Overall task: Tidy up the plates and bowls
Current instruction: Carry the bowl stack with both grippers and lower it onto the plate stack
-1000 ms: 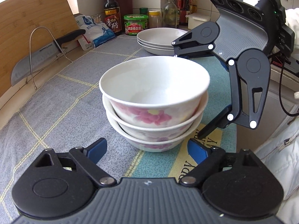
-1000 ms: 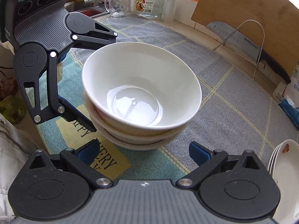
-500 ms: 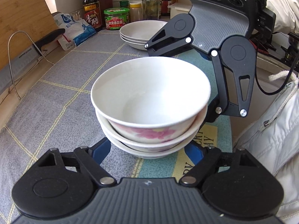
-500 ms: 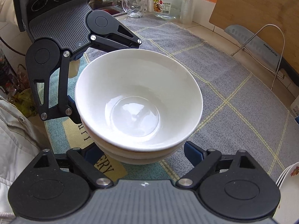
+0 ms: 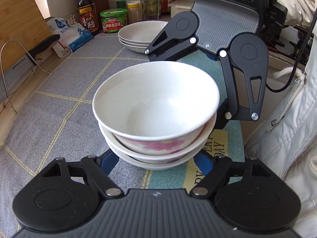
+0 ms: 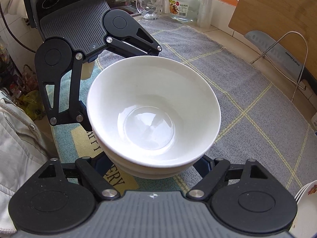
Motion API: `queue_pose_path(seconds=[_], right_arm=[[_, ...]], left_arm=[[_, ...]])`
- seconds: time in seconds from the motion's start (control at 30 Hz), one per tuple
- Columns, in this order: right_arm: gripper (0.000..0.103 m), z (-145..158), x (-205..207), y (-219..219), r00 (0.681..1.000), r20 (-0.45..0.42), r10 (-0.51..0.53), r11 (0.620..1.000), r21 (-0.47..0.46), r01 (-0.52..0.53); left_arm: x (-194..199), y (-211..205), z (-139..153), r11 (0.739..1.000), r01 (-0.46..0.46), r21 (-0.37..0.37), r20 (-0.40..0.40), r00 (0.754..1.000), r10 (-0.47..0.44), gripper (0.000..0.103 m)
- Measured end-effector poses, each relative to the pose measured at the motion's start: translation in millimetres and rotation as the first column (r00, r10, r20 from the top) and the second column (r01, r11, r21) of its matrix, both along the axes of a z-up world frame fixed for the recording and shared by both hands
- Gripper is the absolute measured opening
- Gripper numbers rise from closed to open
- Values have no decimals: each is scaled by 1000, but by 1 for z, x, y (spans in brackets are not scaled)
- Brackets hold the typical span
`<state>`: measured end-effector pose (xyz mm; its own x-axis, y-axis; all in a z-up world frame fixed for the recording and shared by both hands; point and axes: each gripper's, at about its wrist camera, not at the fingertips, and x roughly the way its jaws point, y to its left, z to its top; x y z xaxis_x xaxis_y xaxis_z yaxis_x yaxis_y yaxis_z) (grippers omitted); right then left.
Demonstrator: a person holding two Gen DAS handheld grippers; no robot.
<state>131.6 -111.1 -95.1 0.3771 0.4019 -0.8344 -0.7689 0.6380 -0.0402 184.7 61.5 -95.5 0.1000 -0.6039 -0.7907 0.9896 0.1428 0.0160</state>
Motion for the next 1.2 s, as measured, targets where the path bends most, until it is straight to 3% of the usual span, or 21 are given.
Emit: queue_pose_path(seconds=[0.6, 0.8, 1.2], right_arm=[[88, 19, -3, -19, 1000, 12, 1, 1000, -7, -1], [88, 36, -5, -55, 999, 32, -7, 1000, -18, 8], [88, 60, 1, -159, 997, 78, -28, 997, -72, 33]], left_arm=[[0, -16, 12, 1000, -20, -5, 24, 1000, 20, 81], [-3, -51, 20, 999, -18, -29, 40, 999, 19, 81], [-2, -161, 28, 997, 2, -81, 69, 998, 3, 81]])
